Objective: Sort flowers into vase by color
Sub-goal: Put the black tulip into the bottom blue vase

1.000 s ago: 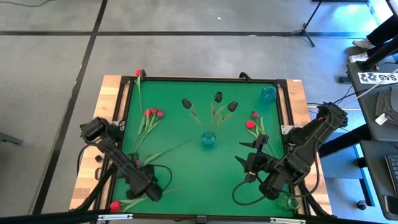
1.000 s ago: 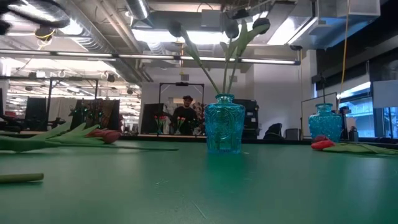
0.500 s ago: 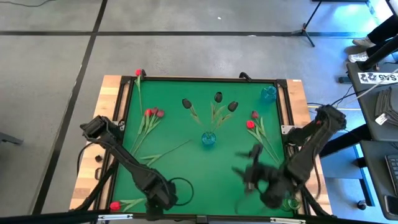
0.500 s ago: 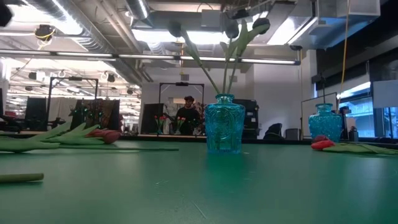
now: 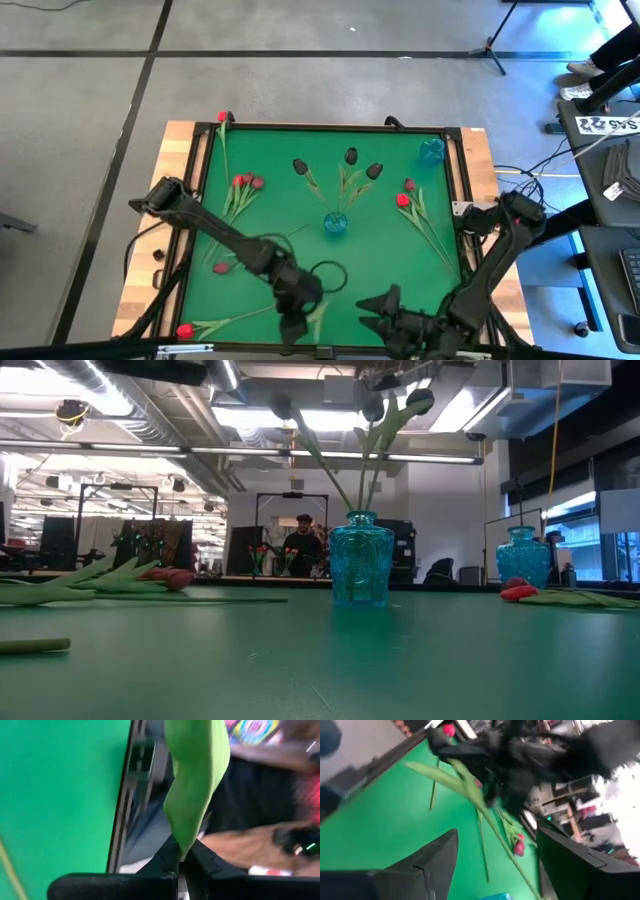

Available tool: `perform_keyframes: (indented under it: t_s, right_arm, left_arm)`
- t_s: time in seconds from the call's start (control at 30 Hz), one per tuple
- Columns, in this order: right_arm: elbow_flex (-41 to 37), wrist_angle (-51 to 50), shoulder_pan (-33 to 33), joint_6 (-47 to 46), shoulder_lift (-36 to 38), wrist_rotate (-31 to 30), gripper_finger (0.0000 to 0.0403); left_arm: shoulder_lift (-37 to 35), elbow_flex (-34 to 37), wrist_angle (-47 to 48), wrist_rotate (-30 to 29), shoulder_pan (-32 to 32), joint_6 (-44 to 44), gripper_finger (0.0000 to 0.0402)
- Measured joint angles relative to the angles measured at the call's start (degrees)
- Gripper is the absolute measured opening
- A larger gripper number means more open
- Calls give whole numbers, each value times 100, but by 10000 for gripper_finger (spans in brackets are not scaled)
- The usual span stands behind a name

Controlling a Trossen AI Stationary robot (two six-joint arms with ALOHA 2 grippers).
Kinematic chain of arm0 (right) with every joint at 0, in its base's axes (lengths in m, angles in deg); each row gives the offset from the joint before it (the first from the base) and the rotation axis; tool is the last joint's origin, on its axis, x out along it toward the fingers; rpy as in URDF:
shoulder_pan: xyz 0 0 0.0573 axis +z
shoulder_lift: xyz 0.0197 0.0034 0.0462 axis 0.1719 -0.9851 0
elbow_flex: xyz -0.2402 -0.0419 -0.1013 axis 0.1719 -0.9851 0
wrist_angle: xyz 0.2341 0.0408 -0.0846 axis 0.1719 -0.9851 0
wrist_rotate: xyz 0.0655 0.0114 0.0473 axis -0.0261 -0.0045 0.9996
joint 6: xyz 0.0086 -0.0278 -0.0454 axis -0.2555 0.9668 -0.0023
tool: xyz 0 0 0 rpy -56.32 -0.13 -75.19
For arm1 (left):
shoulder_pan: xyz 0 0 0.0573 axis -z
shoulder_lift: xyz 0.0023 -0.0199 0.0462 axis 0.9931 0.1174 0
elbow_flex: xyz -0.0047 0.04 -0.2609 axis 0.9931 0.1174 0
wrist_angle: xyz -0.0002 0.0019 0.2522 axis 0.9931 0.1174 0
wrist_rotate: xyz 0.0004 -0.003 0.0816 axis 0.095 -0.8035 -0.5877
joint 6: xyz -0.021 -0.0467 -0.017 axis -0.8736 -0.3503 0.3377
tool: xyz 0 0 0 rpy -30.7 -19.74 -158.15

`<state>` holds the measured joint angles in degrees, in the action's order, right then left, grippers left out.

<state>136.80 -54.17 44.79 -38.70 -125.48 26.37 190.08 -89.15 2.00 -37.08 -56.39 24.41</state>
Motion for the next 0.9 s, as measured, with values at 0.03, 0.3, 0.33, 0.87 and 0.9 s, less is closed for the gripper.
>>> perform_keyframes:
  t_s: [0.03, 0.3, 0.33, 0.87, 0.9]
  right_arm:
    - [-2, -10, -10, 264, -59, -11, 269]
    - [-4, -62, -380, 1698, -549, -298, 269]
    - [-4, -47, -432, 1967, -620, -362, 269]
    - [-9, 676, -884, 3715, -876, -574, 178]
    - [-9, 676, -864, 3679, -876, -556, 160]
  left_arm:
    - [0, 0, -148, -1, -99, -134, 8]
    - [-1, 0, -951, -329, -652, -1544, 9]
    - [-4, 0, -1004, -309, -674, -1590, 10]
    - [-4, 0, -998, -185, -887, -1578, 10]
    - [-4, 0, -1013, -179, -886, -1554, 10]
